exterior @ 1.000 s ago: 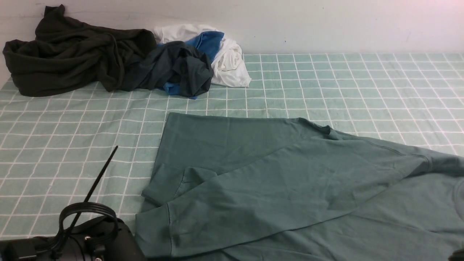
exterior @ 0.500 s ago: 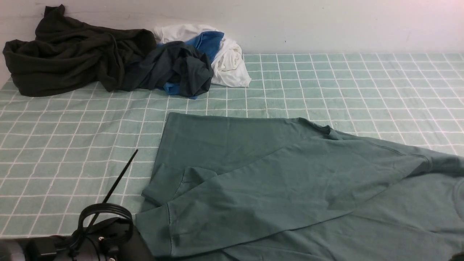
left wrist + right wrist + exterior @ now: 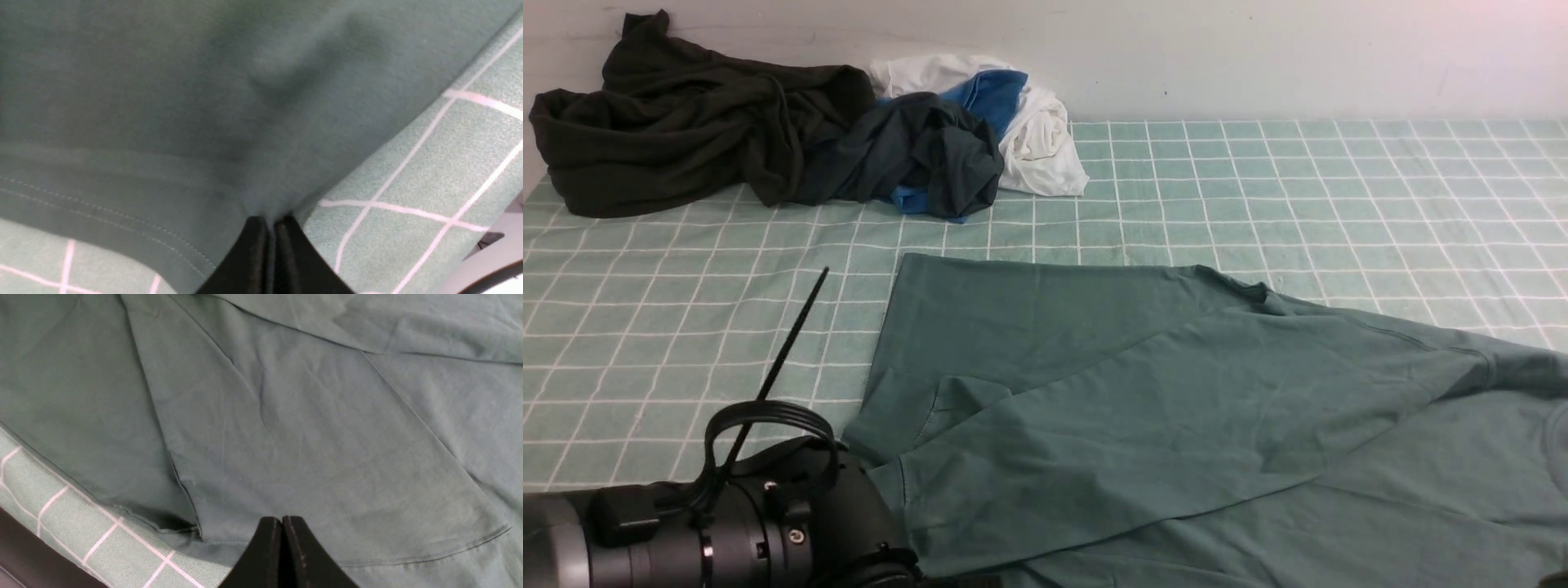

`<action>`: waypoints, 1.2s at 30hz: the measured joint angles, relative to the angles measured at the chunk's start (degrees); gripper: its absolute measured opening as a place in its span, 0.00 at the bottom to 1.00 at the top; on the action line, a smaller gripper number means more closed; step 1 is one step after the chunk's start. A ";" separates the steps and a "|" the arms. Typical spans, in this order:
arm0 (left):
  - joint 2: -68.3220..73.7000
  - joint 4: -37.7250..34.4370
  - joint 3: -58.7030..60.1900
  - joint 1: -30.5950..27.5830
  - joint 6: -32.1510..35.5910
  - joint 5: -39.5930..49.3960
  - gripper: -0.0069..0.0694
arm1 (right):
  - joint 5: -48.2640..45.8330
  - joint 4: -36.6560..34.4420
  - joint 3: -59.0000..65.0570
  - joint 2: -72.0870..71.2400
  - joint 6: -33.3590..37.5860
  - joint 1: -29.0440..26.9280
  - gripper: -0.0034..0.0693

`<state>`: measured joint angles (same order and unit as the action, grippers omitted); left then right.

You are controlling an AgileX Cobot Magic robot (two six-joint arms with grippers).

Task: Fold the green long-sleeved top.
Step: Use both arms simultaneously to clamp the lower edge of the clothing fabric

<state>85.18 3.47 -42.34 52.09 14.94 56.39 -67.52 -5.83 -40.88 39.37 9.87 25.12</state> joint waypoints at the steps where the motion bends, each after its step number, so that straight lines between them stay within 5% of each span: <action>1: 0.00 0.16 -0.36 -0.07 0.00 0.52 0.09 | 0.00 0.00 0.00 0.00 0.14 0.00 0.03; 9: -1.91 0.09 -2.51 -4.92 -0.20 3.74 0.09 | -1.03 1.06 0.00 0.00 1.55 0.00 0.03; 16: -10.52 0.02 -1.28 -9.58 -0.14 8.61 0.09 | -4.22 1.93 0.00 0.00 9.44 0.00 0.09; 26: -14.31 -0.35 4.89 -10.35 -0.04 6.53 0.09 | -2.32 2.68 9.07 8.10 19.72 3.99 0.63; 36: -14.33 -0.40 5.18 -10.35 -0.04 5.40 0.09 | 11.35 11.54 15.30 20.62 20.09 11.46 0.69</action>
<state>70.85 3.06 -37.16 41.74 14.89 61.80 -56.18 5.70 -25.58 59.99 29.97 36.59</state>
